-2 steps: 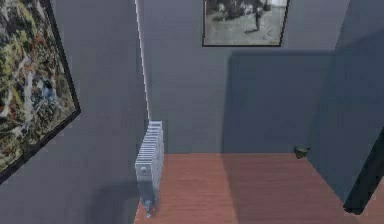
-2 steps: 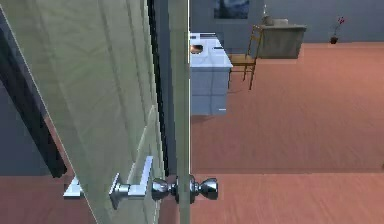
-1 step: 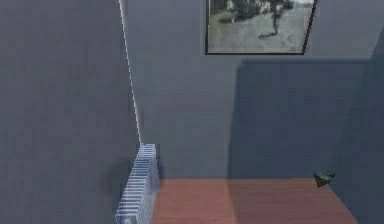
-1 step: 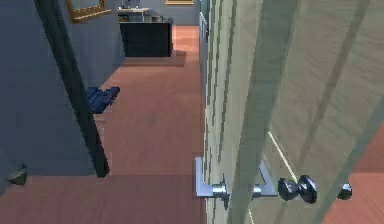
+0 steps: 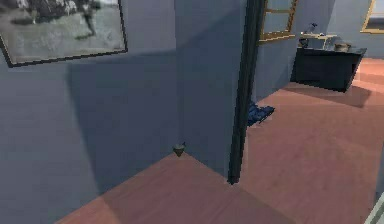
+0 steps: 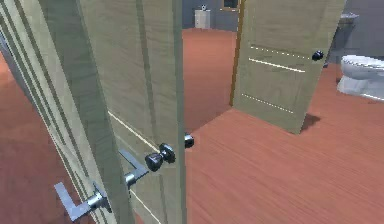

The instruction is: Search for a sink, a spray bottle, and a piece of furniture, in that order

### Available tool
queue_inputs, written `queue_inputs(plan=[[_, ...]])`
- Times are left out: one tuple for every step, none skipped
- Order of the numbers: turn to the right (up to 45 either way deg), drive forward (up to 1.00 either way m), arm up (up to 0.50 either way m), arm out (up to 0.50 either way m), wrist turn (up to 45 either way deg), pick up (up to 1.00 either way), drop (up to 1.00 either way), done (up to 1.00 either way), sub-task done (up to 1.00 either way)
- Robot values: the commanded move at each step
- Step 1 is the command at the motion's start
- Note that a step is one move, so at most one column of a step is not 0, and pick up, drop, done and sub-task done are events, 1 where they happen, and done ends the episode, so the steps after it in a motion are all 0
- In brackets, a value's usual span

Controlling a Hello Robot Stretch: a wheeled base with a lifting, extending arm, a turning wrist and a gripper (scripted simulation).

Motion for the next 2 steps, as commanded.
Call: queue_inputs(plan=[[6.0,0.0,0.0,0.0,0.0,0.0,0.0,0.0,0.0],[0.0,0.55,0.0,0.0,0.0,0.0,0.0,0.0,0.0]])
